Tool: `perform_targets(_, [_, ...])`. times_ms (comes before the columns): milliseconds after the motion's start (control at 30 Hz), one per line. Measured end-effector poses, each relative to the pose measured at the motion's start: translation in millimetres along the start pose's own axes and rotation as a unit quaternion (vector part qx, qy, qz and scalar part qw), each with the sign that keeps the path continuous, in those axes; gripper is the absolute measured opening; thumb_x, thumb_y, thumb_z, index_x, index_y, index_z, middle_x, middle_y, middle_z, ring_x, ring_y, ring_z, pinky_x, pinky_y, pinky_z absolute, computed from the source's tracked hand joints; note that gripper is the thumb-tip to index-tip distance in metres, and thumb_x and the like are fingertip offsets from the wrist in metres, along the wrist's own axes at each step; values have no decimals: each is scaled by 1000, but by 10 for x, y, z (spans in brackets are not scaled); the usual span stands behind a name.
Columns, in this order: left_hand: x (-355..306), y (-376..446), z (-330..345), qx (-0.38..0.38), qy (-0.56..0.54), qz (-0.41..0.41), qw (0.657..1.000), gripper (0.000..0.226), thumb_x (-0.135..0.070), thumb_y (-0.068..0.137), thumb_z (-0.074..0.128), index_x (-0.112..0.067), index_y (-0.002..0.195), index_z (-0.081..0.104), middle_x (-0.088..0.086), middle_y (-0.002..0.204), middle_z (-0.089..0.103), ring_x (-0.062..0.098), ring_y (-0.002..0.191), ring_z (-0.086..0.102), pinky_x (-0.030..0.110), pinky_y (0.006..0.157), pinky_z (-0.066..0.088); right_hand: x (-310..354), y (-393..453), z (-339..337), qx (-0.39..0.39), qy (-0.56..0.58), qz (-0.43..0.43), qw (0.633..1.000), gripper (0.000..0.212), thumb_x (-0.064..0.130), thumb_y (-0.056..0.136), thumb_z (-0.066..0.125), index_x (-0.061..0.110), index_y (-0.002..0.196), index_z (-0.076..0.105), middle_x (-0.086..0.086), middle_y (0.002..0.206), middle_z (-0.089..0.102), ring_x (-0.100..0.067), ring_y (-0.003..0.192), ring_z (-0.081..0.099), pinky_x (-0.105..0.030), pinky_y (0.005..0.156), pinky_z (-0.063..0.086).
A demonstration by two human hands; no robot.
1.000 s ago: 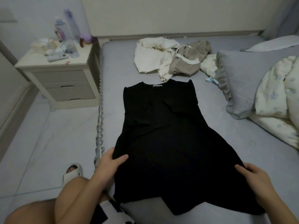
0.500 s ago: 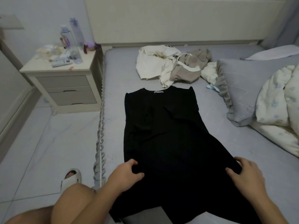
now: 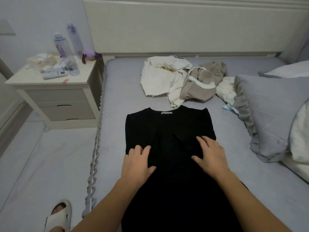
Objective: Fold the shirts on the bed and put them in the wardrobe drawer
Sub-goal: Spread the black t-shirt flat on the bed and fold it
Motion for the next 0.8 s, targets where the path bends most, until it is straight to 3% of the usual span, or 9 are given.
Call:
perform_targets(67, [-28,208,89,46,31,13,998,85,-64,83,59,-32,151,19,0,129,47,18,111,51,32,89,44,40,146,66,26,-30,-28,999,74,53,90,59,32,153,27,2,156,31,-20,142,30,-39,115,29])
perform_targets(167, [-57,338,187,41,24,24,999,62,-47,95,47,-28,151,27,-1,124,58,18,101,60,31,80,46,90,301,100,10,-17,-47,999,49,39,97,55,33,144,46,4,139,50,-17,121,47,-30,101,41])
perform_targets(300, [48,377,127,-34,-196,-79,977,40,-26,98,45,-25,137,51,-11,90,65,2,70,59,15,61,43,139,397,-77,-142,219,77,962,28,23,96,57,24,122,69,3,111,66,-14,100,60,-20,82,40])
perform_targets(367, [160,379,66,-90,-331,-160,926,30,-19,96,49,-14,123,63,-5,82,65,5,68,61,16,58,45,290,373,-189,-215,279,83,932,26,21,93,59,27,114,72,8,102,66,-5,93,60,-10,80,37])
perform_targets(433, [251,370,12,-142,-465,-208,849,19,-12,93,49,-14,86,66,-2,66,55,15,60,52,30,56,42,552,316,-211,-200,290,37,935,26,25,92,61,28,116,71,11,101,63,-1,91,57,-8,83,40])
perform_targets(500, [312,350,-17,-181,-578,-250,756,23,-10,89,47,-11,66,51,0,62,43,18,62,42,32,60,34,830,251,-37,-56,201,-13,978,39,39,93,59,26,130,63,6,119,58,-11,106,56,-24,92,46])
perform_targets(567, [338,334,-97,-201,-643,-263,690,16,-12,86,48,-3,74,53,4,70,46,18,70,43,33,64,37,996,152,159,100,60,-32,993,65,55,92,54,22,147,42,-1,143,41,-21,126,44,-35,103,41])
perform_targets(700, [166,360,-334,-181,-639,-147,732,24,-16,90,48,-22,97,70,1,73,60,12,66,56,27,58,48,978,-25,102,110,120,-38,986,72,61,92,48,26,153,30,4,155,28,-18,139,31,-36,113,31])
perform_targets(800, [-146,429,-377,-132,-616,-39,775,40,-17,97,48,-30,133,56,-11,81,66,0,72,62,13,62,51,697,-250,-17,61,130,-10,990,66,54,93,52,31,151,33,7,154,31,-14,140,30,-34,116,27])
Point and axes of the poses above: each hand's wrist, its own y-axis towards the middle knuckle, its own z-axis out of the palm, x = y × z, the point moved 3 cm from there along y, towards the middle knuckle
